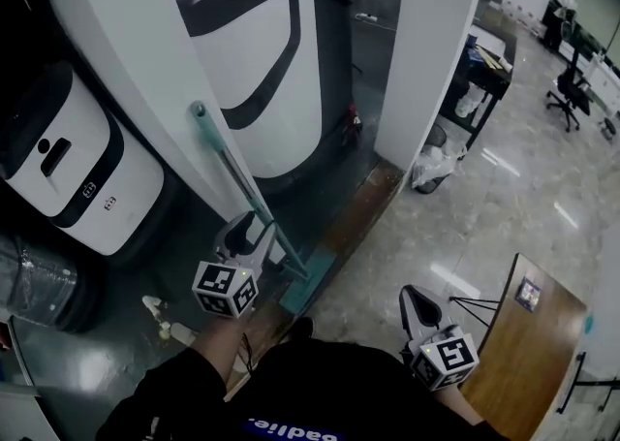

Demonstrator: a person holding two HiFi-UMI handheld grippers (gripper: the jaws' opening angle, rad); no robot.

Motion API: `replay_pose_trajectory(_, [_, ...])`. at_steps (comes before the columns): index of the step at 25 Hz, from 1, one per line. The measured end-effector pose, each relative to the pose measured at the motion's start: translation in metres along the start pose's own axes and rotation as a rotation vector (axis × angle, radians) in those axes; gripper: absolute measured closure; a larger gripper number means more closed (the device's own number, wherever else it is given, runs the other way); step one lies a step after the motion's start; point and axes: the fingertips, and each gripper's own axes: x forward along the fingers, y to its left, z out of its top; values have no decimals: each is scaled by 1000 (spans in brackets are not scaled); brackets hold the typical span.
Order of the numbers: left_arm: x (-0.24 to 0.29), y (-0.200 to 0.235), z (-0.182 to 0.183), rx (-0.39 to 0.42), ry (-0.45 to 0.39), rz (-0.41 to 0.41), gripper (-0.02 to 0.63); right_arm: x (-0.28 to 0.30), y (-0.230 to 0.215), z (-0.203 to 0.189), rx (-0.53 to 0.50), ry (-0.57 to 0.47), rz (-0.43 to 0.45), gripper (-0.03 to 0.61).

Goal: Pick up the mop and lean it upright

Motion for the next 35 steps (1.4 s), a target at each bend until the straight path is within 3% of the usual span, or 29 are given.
replay_pose_trajectory(8, [11,30,-10,-13,47,51,389,11,4,-1,-18,13,-23,566])
replay_pose_trajectory(18, [36,44,-31,-41,80,37,368,8,6,-1,-22,33,-71,566])
replay_pose_trajectory(31, [70,51,-38,-20,104,23,388,-7,-5,-8,-3,43,-143,566])
replay_pose_trajectory(35, [77,53,-41,-20,109,25,427,-8,-6,-10,1,47,-150,566])
